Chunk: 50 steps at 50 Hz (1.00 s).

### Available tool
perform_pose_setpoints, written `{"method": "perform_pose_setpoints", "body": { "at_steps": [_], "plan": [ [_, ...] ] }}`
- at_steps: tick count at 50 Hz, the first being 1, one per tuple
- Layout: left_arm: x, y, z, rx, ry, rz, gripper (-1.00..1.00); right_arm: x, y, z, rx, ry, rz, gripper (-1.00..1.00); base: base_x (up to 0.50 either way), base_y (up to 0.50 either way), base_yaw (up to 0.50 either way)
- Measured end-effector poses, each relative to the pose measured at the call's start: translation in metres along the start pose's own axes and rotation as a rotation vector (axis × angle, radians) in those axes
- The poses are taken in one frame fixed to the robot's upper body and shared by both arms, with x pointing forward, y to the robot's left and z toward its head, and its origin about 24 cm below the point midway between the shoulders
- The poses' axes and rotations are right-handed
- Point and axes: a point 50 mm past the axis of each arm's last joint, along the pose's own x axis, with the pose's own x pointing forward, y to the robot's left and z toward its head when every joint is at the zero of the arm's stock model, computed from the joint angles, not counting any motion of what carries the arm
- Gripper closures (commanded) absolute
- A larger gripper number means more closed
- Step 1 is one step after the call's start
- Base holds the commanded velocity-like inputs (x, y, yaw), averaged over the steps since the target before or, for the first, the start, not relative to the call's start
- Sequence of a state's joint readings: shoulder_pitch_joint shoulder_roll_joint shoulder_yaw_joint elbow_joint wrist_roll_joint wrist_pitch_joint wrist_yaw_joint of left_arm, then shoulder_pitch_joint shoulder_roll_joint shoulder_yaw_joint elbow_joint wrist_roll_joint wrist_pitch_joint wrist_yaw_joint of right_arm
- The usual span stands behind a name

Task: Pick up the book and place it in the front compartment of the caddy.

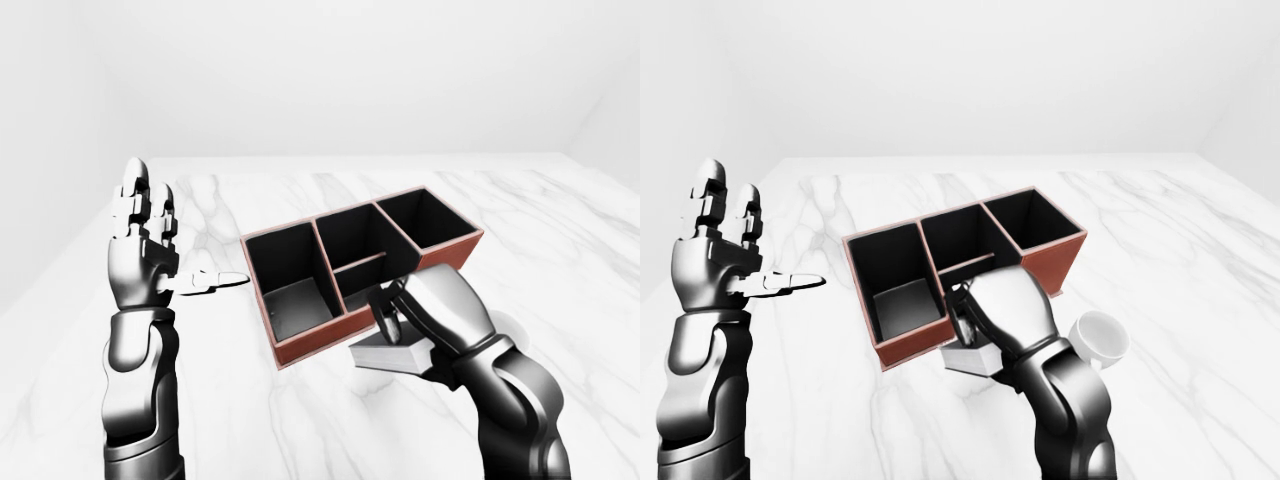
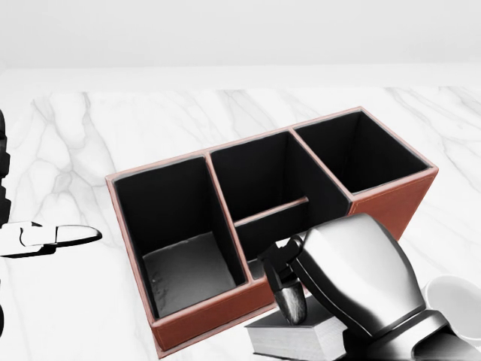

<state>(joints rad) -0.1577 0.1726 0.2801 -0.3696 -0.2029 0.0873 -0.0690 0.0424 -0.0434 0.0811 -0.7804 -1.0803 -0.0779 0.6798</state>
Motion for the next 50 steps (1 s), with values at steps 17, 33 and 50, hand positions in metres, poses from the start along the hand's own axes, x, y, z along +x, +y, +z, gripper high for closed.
{"method": "perform_pose_setpoints", "body": {
  "at_steps": [17, 33, 50],
  "plan": [
    [0.0, 0.0, 0.0, 0.0, 0.001, -0.002, -1.0, 0.019, -0.025, -0.003, -0.015, -0.004, -0.088, 1.0, 0.0, 0.0, 0.0],
    [0.0, 0.0, 0.0, -0.001, 0.0, -0.001, -1.0, 0.044, -0.047, -0.008, -0.005, 0.014, -0.146, 1.0, 0.0, 0.0, 0.0],
    [0.0, 0.0, 0.001, -0.002, -0.004, 0.001, -1.0, 0.068, -0.048, -0.008, -0.011, 0.01, -0.111, 1.0, 0.0, 0.0, 0.0]
  ]
}}
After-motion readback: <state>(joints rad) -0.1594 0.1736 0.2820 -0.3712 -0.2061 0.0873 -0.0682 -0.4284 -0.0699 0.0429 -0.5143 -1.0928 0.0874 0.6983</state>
